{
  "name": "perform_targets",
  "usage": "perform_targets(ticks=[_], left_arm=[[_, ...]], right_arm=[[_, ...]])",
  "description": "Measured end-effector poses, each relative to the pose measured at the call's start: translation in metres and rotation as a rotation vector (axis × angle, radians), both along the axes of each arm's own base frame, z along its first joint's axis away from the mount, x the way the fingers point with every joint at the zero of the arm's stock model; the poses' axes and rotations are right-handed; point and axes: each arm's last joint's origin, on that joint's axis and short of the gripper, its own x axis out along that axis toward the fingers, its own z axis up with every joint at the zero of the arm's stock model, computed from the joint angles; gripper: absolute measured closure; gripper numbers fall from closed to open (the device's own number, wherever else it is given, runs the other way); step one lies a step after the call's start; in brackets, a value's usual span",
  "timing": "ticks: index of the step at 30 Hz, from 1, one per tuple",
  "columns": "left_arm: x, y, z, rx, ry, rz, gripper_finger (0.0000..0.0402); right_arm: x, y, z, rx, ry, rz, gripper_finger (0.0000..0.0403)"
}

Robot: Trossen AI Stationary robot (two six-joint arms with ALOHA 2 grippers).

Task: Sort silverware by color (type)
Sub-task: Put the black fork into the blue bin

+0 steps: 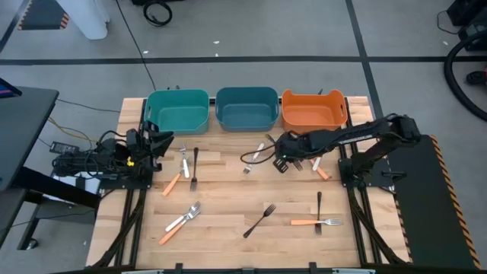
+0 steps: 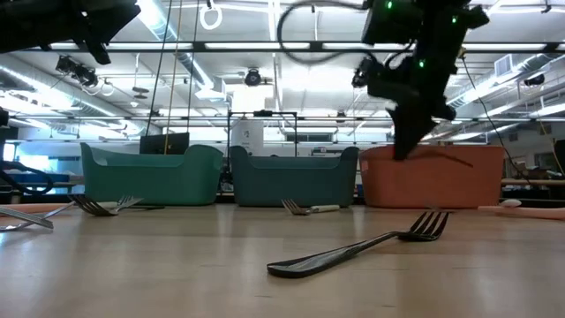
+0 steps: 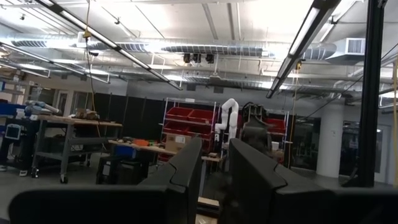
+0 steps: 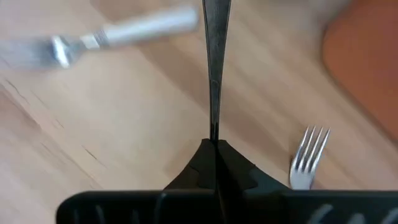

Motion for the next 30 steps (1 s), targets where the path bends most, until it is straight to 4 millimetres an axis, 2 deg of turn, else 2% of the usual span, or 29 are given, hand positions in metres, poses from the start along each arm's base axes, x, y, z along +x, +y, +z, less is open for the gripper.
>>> perform_targets(ticks=[6,11,14,18,22,26,30], left_arm=[[-0.001,0.002,0.000,-0.050,-0.011,0.041,0.0310],[-0.001,0.003,0.000,-0.080,-0.010,0.099,0.0310],[-0.001,0.003,0.000,-0.077,-0.014,0.102,0.0310],[-0.002,0.004,0.000,-0.073,-0.019,0.113,0.0310],[-0.002,0.005,0.000,-0.056,-0.010,0.141,0.0310],[-0.001,0.006,-0.002,-0.054,0.013,0.154,0.0310],[0.000,0.007,-0.004,-0.052,0.046,0.163,0.0310]], right_arm=[[0.008,-0.022,0.032,-0.158,-0.247,0.059,0.0400],[0.025,-0.058,0.052,-0.368,-0.425,0.118,0.0400],[0.034,-0.080,0.056,-0.487,-0.476,0.174,0.0400],[0.044,-0.111,0.052,-0.639,-0.495,0.229,0.0399],[0.054,-0.137,0.031,-0.693,-0.473,0.301,0.0399],[0.057,-0.152,0.009,-0.677,-0.411,0.362,0.0395],[0.057,-0.157,0.002,-0.678,-0.386,0.343,0.0378]])
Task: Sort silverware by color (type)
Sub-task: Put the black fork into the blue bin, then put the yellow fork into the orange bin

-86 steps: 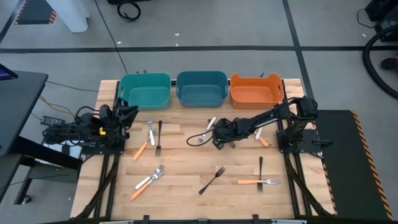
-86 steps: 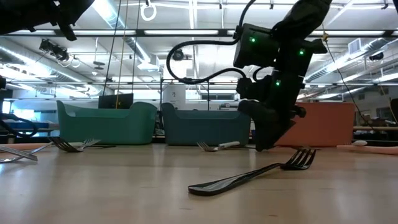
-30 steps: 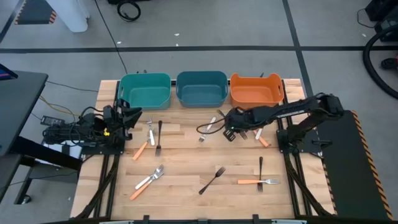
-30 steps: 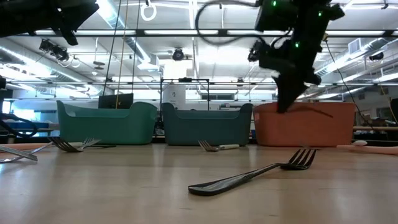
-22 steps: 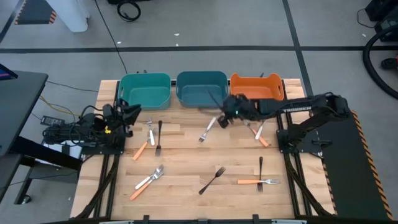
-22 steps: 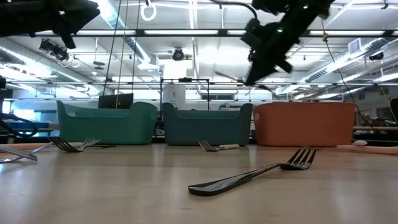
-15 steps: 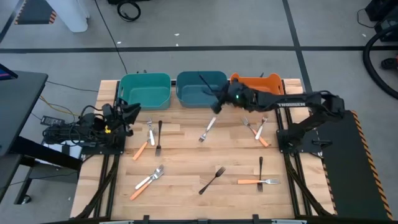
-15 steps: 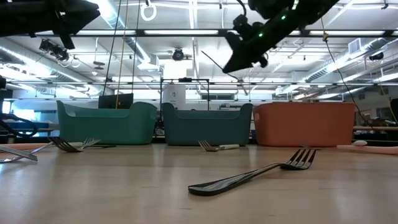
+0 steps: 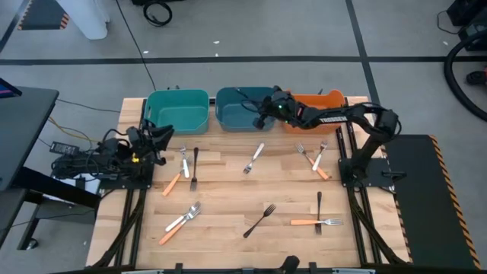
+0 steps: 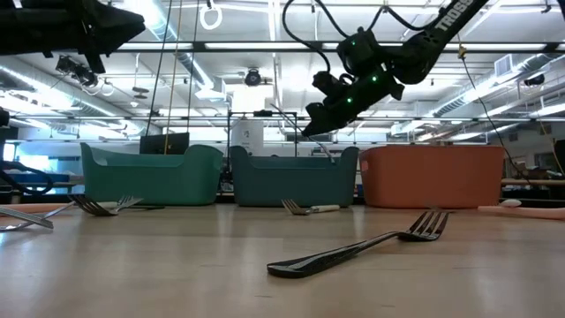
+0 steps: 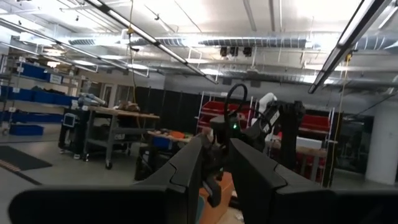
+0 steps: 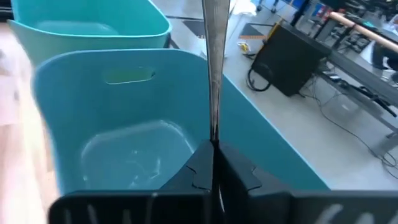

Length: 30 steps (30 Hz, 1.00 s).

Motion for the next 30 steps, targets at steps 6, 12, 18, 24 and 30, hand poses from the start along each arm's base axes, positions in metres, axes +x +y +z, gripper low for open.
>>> perform_targets(ticks=[6,12,18,24,30], left_arm=[[0.001,0.000,-0.002,-0.013,0.022,-0.002,0.0310],[0.002,0.000,-0.006,-0.049,0.038,-0.019,0.0310],[0.003,0.000,-0.007,-0.069,0.045,-0.026,0.0310],[0.004,0.000,-0.009,-0.072,0.060,-0.027,0.0310],[0.004,0.000,-0.010,-0.073,0.074,-0.026,0.0310]], right_arm=[[0.003,0.004,0.001,-0.013,0.000,0.009,0.0340],[0.005,0.008,0.002,-0.061,0.017,0.027,0.0316],[0.004,0.012,0.010,-0.111,0.004,-0.059,0.0305],[-0.005,0.037,0.048,-0.171,-0.059,-0.101,0.0304],[-0.029,0.077,0.081,-0.174,-0.022,-0.143,0.0304]])
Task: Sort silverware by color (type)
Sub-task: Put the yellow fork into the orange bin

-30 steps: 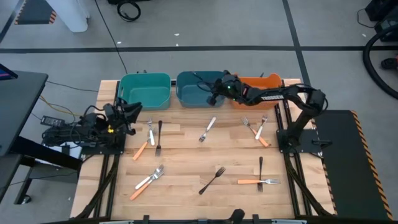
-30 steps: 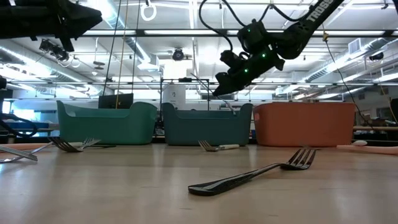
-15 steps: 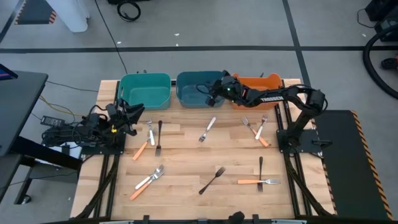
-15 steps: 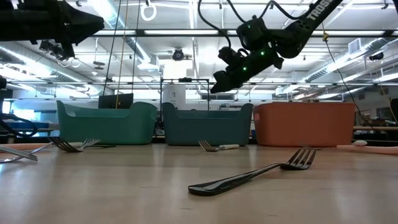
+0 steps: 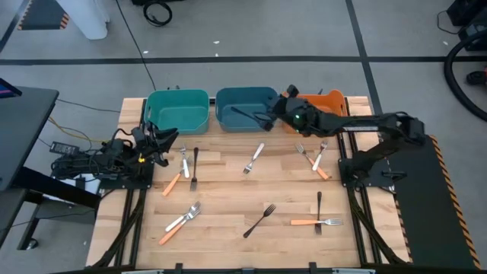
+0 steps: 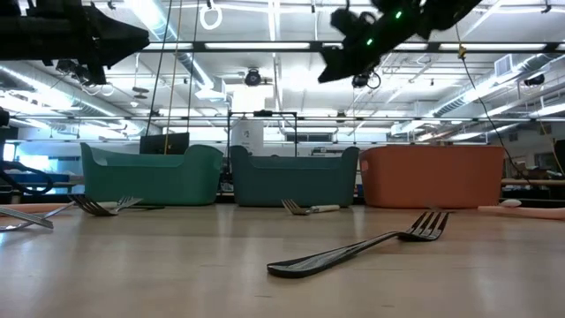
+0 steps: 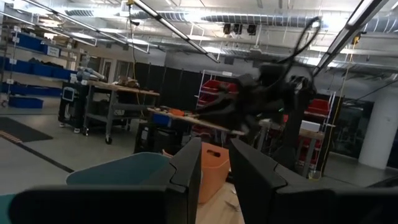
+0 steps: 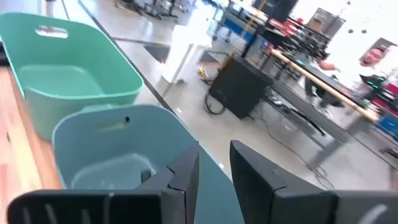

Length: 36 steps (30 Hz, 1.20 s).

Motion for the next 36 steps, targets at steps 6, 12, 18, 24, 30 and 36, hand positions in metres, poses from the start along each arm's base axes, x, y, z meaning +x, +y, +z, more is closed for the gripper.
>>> perform_targets(ticks=[6,12,18,24,30,36], left_arm=[[0.000,0.000,-0.001,-0.021,-0.003,-0.008,0.0310],[0.000,0.000,-0.001,-0.021,-0.002,-0.008,0.0310],[0.000,0.000,-0.001,-0.020,-0.002,-0.008,0.0310],[0.000,0.000,-0.001,-0.020,-0.002,-0.008,0.0310],[0.000,0.000,-0.001,-0.021,-0.003,-0.008,0.0310],[0.000,0.000,-0.001,-0.021,-0.003,-0.008,0.0310]], right_arm=[[-0.027,0.036,0.014,0.099,-0.019,-0.073,0.0304],[-0.050,0.058,0.010,0.294,-0.033,-0.089,0.0305],[-0.065,0.068,-0.009,0.538,0.033,-0.166,0.0305],[-0.076,0.075,-0.030,0.806,0.136,-0.296,0.0305],[-0.084,0.082,-0.047,0.952,0.178,-0.440,0.0304],[-0.088,0.089,-0.066,1.131,0.280,-0.452,0.0305]])
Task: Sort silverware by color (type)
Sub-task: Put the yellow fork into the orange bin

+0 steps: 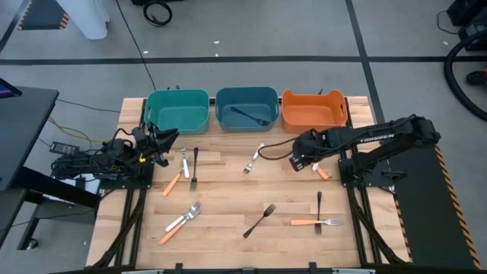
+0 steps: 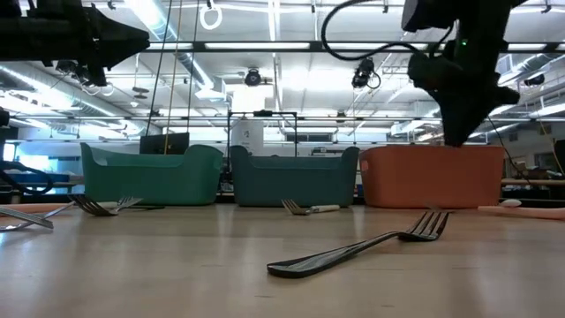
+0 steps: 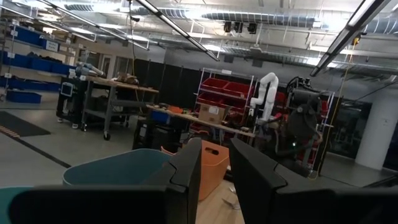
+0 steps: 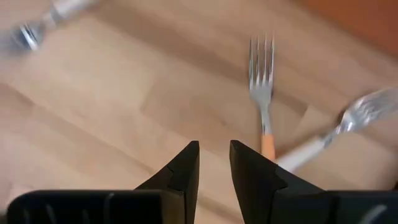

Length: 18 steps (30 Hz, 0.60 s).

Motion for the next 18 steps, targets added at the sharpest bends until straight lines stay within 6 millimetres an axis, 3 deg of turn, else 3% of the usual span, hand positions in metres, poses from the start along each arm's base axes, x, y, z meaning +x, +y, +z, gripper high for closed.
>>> perform_targets(ticks=[11,18], left_arm=[[0.000,0.000,0.000,0.002,-0.003,0.001,0.0310],[0.000,0.000,0.000,0.002,-0.001,0.001,0.0310]], right_arm=[[-0.009,0.001,-0.027,0.043,0.090,-0.064,0.0306],[0.001,0.001,-0.040,0.030,-0.055,-0.014,0.0306]])
